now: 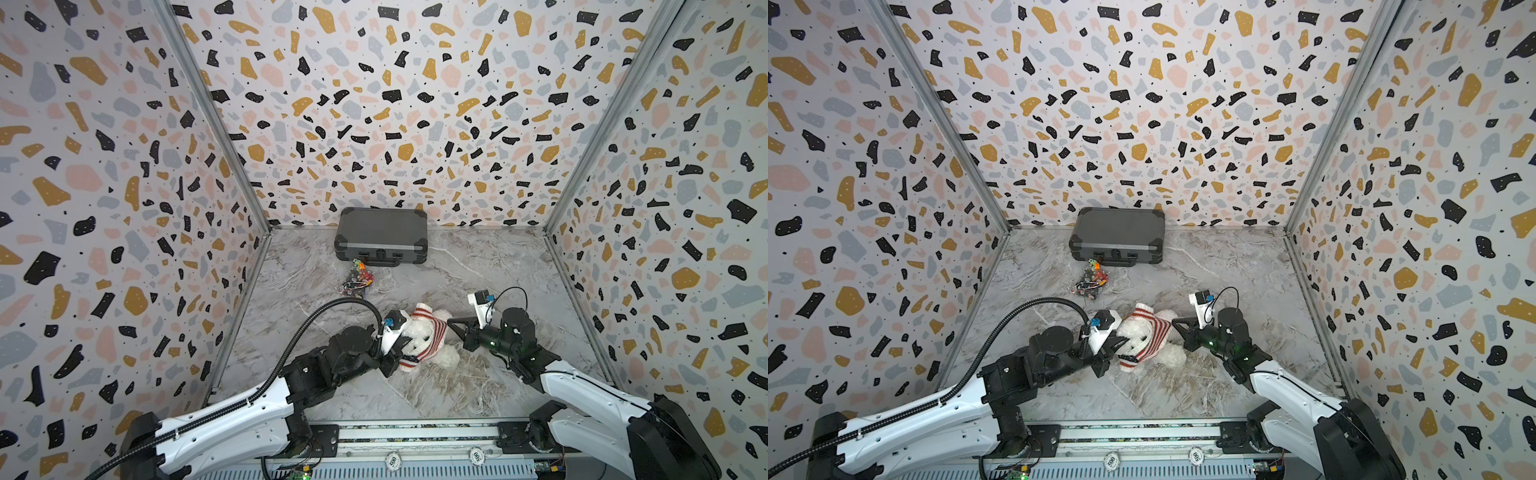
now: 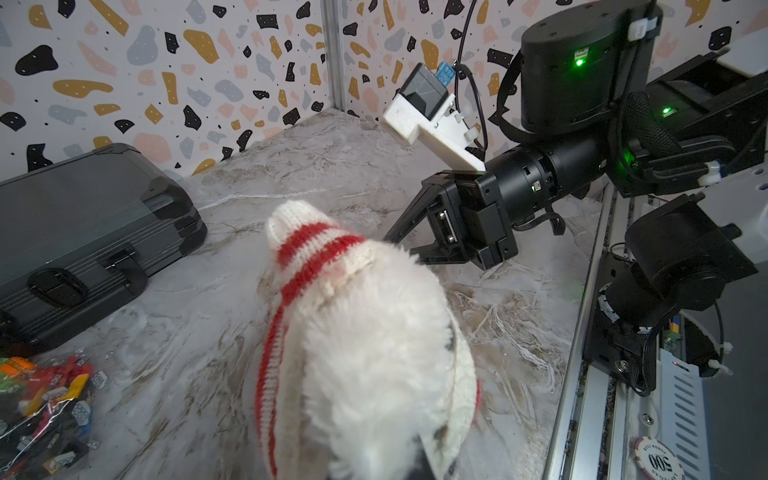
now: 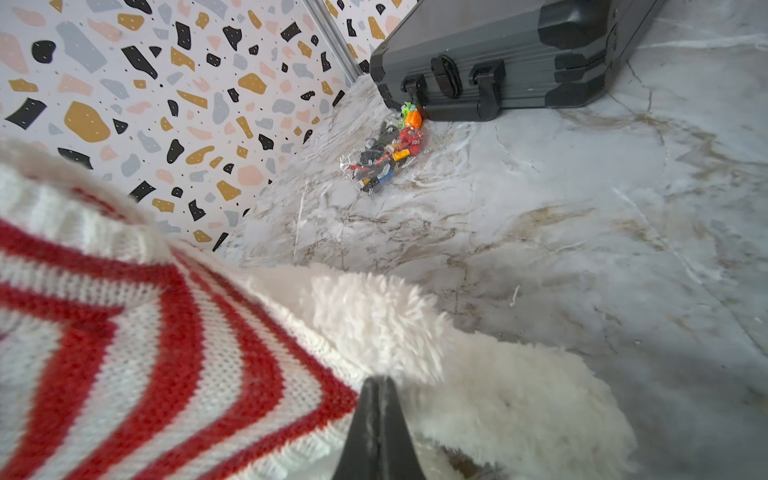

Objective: Dress the teddy bear

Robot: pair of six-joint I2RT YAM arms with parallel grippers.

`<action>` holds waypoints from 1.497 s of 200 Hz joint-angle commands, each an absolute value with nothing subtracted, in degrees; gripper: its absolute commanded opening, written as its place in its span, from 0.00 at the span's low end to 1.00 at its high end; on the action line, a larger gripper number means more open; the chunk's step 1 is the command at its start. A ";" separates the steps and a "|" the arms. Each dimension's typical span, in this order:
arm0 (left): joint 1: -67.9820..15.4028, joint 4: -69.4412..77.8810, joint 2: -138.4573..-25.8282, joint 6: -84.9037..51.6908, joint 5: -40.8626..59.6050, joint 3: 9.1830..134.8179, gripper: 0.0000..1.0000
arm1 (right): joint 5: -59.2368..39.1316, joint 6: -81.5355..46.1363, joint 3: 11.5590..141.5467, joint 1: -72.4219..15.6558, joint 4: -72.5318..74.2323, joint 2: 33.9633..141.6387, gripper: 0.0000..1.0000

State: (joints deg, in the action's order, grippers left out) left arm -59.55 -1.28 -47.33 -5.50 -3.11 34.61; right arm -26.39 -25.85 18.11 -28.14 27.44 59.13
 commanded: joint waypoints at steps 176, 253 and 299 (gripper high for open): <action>-59.85 9.86 -37.14 -11.05 -8.37 31.91 0.00 | -23.65 -24.04 13.78 -22.19 22.53 56.21 0.00; -59.91 12.22 -40.73 -17.49 -12.32 32.87 0.00 | -28.81 -23.22 19.69 -30.04 22.08 44.66 0.47; -59.78 14.02 -43.06 -24.87 -13.27 36.41 0.00 | -31.60 -25.46 16.42 -33.32 26.09 42.14 0.54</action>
